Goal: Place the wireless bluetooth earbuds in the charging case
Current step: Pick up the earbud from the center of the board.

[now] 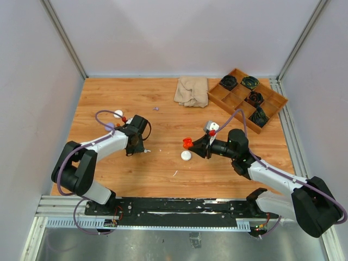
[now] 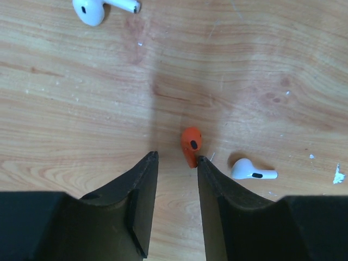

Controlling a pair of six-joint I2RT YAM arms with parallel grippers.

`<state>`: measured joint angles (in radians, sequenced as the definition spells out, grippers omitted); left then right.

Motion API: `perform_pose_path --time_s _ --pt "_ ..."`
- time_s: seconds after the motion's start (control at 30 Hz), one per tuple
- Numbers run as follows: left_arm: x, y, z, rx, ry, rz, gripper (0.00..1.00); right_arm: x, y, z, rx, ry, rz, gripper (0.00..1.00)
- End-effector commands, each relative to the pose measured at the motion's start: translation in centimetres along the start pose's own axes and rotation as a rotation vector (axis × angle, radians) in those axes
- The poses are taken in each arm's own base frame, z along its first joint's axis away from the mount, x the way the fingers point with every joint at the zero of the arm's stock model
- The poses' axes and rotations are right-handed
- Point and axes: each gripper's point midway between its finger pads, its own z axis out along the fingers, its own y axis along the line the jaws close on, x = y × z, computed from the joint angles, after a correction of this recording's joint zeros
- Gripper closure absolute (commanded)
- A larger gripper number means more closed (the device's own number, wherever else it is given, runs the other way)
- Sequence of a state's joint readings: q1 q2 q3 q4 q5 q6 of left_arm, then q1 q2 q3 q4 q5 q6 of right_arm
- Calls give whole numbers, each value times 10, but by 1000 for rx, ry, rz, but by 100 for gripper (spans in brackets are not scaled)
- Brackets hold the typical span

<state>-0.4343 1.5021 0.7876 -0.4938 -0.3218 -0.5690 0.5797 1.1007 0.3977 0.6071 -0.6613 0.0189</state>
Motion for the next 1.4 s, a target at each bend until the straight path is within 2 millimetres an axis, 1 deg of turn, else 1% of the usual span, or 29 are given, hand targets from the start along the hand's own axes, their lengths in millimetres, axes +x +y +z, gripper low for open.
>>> perform_pose_path --time_s 0.0,0.2,0.27,0.37,0.5,0.77,0.9,1.07,1.37 --pt "0 12 -7 -48 -14 -5 59 -14 1 5 -14 -22 -39 99" --pt "-3 20 -8 -95 -33 -20 59 -14 1 5 -13 -19 -38 99" --pt "-5 14 -11 -63 -31 -23 59 -14 1 5 -13 -17 -37 99" --pt "-13 1 -21 10 -34 -22 58 -14 2 5 -17 -16 -38 99" --pt "-23 -4 -26 23 -52 -11 57 -14 2 5 -17 -15 -39 99" --pt "-31 -9 -14 -13 -25 50 59 -16 2 3 -15 -16 -44 99" --pt "-29 -5 -5 -53 0 79 60 -15 2 4 -14 -12 -43 99" --pt "-22 -8 1 -48 36 102 61 -15 3 3 -15 -13 -45 99" --pt "-14 -6 13 -67 73 132 65 -14 3 4 -16 -6 -44 99"
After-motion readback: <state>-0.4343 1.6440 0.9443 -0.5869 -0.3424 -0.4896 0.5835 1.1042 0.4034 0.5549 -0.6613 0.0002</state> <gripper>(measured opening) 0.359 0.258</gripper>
